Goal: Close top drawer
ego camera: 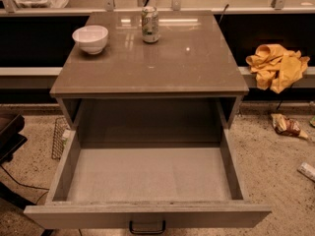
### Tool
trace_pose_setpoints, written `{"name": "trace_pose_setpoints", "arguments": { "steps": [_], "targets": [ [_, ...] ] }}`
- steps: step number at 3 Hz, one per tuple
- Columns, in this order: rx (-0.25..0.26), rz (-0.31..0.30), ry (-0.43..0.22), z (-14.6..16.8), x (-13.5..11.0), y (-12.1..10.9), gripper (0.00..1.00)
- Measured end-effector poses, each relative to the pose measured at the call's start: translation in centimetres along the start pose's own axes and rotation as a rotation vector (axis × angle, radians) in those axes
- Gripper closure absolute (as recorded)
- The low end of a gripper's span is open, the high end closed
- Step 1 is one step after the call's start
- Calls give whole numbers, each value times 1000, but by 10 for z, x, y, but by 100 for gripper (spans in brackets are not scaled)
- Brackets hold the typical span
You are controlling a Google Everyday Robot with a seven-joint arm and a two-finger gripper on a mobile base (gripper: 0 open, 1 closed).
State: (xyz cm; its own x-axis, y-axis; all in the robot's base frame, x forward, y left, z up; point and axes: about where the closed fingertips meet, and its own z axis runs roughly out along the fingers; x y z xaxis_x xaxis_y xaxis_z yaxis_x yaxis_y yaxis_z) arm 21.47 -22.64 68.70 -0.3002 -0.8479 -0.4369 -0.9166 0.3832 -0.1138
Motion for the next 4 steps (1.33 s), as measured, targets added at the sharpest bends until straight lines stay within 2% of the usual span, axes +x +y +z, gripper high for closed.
{"name": "trace_pose_setpoints", "arguments": {
  "steps": [1, 2, 3, 4],
  "targets": [
    [-14, -20, -11, 24, -9, -5, 100],
    [-31, -80, -44, 74, -34, -26, 100],
    [-27, -141, -62, 109, -59, -52, 100],
    [-27, -141, -62, 108, -59, -51, 100]
  ]
}}
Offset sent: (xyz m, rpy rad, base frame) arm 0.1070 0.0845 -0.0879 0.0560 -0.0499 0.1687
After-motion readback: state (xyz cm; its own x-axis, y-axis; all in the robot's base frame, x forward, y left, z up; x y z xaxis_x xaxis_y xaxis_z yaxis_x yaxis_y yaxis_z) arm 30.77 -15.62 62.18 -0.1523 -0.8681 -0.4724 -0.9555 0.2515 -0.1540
